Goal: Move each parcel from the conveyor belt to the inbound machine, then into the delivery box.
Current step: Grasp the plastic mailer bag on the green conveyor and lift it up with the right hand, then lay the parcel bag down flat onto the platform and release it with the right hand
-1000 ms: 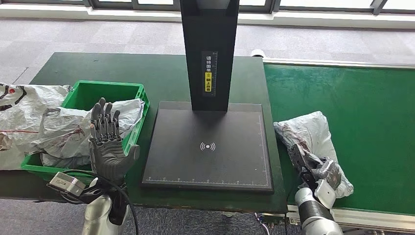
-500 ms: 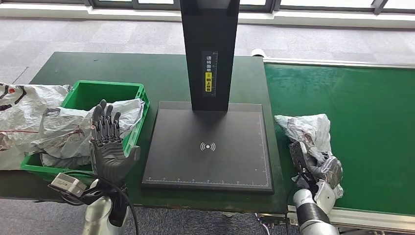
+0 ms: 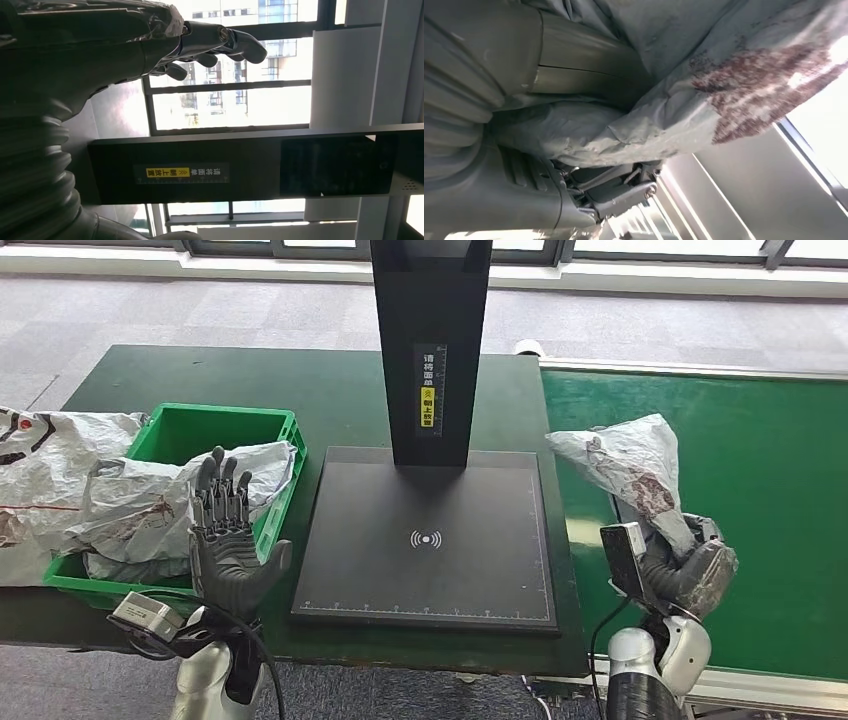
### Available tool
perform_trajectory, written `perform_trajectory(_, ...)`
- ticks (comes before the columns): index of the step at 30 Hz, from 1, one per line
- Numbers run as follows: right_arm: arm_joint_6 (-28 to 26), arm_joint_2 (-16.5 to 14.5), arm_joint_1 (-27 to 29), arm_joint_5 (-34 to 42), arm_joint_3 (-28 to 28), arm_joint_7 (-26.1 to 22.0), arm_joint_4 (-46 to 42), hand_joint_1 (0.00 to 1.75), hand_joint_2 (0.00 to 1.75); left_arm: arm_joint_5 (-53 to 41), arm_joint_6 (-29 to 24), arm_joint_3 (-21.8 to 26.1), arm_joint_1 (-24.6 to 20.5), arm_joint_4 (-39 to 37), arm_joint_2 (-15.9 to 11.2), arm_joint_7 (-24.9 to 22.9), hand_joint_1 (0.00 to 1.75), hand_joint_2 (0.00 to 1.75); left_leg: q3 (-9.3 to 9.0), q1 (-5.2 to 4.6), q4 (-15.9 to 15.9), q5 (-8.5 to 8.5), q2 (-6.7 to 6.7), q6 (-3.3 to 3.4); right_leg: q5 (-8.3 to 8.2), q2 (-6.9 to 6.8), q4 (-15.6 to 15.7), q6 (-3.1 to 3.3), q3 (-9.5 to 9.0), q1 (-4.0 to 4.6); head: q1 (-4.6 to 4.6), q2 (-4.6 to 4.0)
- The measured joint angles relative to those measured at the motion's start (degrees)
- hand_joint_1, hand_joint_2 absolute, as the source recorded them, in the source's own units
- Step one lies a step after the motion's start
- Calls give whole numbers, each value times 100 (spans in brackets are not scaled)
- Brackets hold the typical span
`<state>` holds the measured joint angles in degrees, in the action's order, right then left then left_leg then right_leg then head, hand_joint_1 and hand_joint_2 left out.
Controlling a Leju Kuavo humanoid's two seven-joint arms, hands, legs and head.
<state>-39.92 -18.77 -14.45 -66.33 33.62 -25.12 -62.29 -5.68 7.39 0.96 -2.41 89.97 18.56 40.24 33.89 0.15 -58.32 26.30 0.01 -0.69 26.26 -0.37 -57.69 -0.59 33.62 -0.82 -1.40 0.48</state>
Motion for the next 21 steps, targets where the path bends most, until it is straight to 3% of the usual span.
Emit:
perform_trajectory(5,-3,-78,364,347,-395,-40,-968,175,175,7,1,0,-6,-42,0,0,0,175,-1,-1,0,2,7,0,0,7,0,0,4,-1,-1,0)
perform_trajectory(10,-1,-89,613,188,-915,78,-1832,175,175,23,4,-8,-19,-111,-1,0,0,175,-2,1,1,1,10,-1,0,9,0,1,4,2,-1,0)
perform_trajectory(15,2,-69,657,-312,-1739,363,-2026,175,175,37,7,-38,-37,-183,-3,0,0,175,-7,2,1,0,30,-2,-1,30,0,1,9,2,-2,0)
perform_trajectory(21,5,-62,657,-361,-2157,419,-2030,175,175,37,7,-42,-43,-233,-4,0,0,175,-5,1,1,-2,27,-3,-2,27,0,2,7,2,-2,0)
